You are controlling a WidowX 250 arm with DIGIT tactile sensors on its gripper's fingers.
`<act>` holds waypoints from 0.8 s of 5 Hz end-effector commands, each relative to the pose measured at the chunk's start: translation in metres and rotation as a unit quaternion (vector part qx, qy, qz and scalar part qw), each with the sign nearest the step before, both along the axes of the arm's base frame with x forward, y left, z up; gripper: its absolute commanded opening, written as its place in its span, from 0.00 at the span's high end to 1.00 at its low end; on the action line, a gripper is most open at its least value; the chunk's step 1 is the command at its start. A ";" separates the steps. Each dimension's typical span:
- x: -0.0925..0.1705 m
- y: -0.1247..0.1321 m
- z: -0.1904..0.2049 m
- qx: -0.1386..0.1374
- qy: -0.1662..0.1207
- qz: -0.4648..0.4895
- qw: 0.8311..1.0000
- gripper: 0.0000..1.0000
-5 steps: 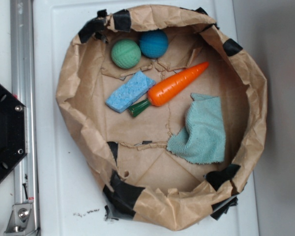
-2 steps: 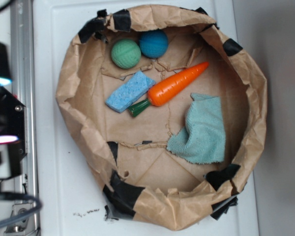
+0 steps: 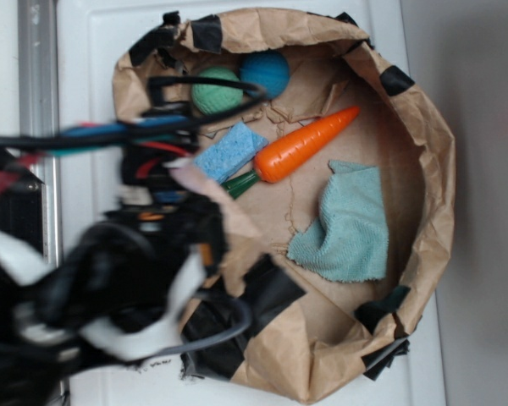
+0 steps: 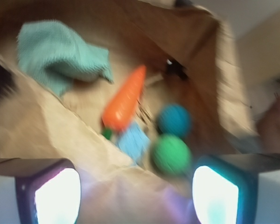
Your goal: Grab the blue cloth.
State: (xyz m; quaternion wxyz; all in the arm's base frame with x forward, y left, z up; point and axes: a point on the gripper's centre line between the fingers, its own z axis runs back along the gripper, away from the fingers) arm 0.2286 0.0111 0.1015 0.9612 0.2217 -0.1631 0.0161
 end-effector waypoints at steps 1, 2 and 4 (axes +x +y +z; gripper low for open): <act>0.044 0.014 0.042 -0.146 -0.027 -0.012 0.989 0.00; 0.030 0.013 0.078 -0.198 -0.028 -0.025 0.980 0.00; 0.018 0.032 0.107 -0.288 -0.032 0.020 0.957 0.00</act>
